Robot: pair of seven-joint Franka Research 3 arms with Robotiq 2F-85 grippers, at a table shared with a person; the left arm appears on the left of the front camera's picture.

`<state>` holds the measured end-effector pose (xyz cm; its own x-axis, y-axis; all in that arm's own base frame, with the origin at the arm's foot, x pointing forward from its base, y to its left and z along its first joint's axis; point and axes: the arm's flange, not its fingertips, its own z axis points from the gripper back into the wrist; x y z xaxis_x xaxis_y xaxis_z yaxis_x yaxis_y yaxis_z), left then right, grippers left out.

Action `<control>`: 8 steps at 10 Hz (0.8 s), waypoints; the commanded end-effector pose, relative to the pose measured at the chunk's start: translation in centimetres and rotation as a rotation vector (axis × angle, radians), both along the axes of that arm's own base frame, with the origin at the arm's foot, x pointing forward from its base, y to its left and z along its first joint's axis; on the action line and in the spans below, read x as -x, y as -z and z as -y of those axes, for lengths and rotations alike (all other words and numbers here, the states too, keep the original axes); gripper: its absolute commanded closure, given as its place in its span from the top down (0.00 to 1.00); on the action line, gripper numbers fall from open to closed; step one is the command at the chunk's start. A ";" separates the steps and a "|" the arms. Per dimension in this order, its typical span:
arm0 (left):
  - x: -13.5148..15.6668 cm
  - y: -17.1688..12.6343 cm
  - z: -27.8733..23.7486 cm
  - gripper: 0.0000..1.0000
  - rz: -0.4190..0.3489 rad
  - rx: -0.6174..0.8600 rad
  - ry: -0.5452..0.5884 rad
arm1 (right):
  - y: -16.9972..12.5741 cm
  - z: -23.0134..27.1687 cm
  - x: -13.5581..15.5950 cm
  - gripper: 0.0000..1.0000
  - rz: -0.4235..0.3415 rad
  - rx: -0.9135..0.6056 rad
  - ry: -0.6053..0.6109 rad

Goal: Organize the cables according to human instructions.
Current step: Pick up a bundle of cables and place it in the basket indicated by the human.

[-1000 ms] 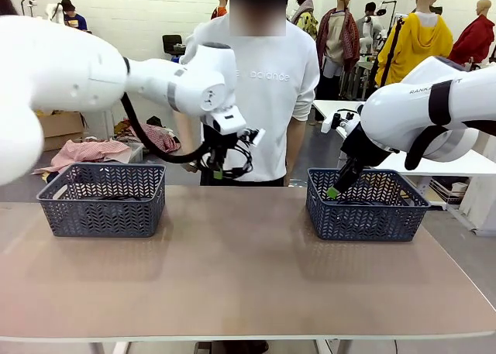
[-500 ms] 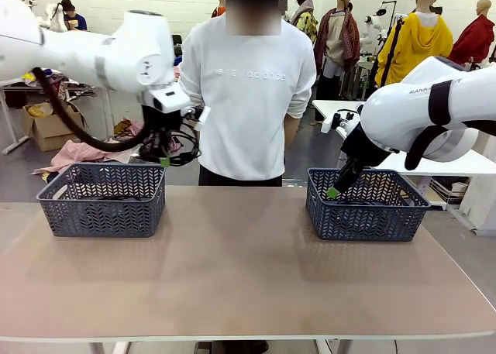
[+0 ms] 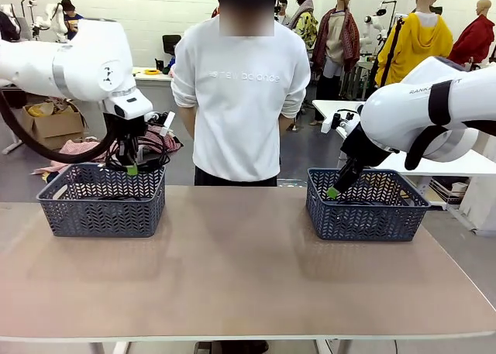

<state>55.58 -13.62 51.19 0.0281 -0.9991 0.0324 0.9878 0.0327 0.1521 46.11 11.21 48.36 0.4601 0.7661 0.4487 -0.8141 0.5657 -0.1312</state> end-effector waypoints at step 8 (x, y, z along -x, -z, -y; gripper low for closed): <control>-0.7 1.2 -0.4 0.10 -0.007 0.008 0.010 | -0.1 0.0 0.0 1.00 0.003 0.005 0.007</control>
